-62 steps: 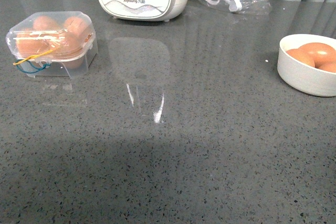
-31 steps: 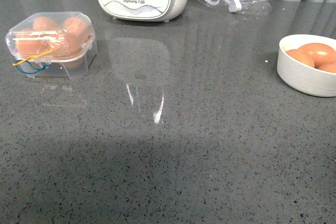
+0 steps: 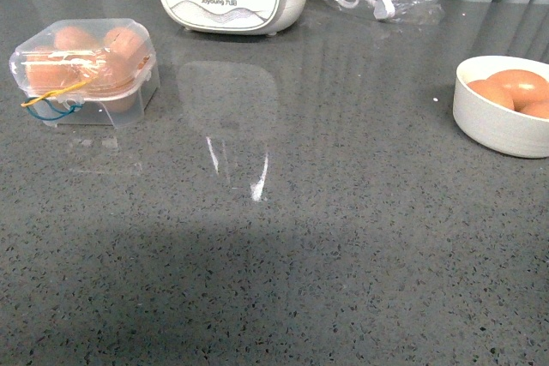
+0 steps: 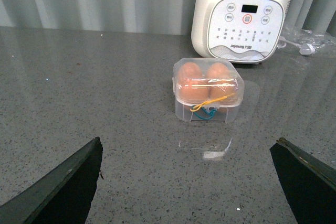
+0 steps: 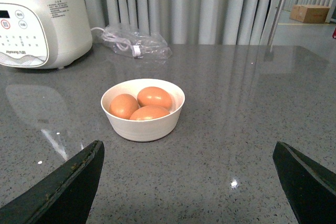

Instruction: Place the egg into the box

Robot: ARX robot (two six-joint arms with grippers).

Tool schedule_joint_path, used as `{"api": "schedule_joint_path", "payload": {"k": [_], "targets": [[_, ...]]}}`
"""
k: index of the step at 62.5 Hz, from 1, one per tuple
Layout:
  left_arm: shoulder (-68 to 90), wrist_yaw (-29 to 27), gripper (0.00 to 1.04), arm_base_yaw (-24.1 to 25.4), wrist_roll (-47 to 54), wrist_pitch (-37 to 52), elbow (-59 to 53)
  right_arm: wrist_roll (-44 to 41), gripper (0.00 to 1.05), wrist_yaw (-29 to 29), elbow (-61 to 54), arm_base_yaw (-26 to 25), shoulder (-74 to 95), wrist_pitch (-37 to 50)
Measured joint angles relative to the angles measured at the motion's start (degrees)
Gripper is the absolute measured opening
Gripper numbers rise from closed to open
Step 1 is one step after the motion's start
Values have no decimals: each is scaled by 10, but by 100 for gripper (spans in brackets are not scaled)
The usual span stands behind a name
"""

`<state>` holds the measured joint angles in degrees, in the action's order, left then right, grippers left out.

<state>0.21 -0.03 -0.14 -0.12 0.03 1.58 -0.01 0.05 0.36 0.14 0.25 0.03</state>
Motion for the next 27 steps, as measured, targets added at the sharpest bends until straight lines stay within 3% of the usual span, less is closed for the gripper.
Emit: {"api": "schedule_joint_path", "payload": {"k": [27], "targets": [[0, 0, 98, 0, 0, 0, 0, 0, 97, 0, 0, 0, 0, 0]]}}
